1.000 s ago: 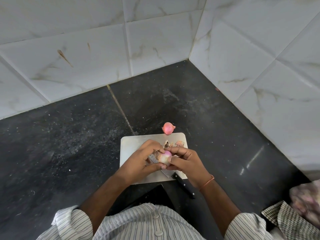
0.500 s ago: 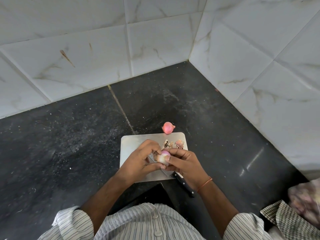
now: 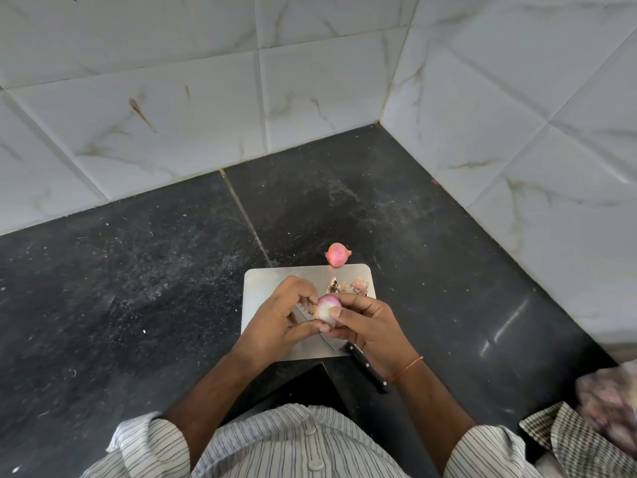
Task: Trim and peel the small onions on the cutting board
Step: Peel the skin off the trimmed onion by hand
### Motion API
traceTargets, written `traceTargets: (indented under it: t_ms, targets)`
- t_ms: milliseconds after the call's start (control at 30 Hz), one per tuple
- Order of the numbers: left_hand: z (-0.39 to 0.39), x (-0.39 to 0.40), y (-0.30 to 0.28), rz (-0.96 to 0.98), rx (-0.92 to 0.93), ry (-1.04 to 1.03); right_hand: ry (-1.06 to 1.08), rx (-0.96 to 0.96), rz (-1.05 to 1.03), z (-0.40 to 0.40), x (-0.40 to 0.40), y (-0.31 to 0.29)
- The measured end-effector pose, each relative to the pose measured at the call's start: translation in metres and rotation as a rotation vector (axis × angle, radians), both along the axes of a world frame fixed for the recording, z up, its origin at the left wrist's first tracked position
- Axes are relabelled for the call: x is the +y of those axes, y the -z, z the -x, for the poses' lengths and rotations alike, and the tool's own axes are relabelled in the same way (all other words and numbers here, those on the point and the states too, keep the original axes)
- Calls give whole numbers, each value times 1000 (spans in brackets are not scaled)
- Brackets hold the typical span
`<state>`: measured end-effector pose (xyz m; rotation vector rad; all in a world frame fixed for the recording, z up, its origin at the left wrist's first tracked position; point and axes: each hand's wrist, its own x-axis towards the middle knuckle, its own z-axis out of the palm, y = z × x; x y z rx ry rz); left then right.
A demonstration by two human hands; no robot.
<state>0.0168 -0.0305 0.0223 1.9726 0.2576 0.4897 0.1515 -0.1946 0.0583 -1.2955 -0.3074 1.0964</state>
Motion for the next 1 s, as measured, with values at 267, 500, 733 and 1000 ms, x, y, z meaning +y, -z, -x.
traceTargets:
  t_ms: [267,500,733,1000]
  targets:
    - [3,-6,1,162,46,-71,1,-10,-69,-3,-1,-1]
    - [7,-3,-12,398,220,-173,-8,-331,-6,-10,-2,2]
    - [-7,-10,-21,532,235,-197,-59,-641,-37,-7,2,3]
    - [-15,-9,-9,561,189,-256,-44,-697,-44,-6,-3,8]
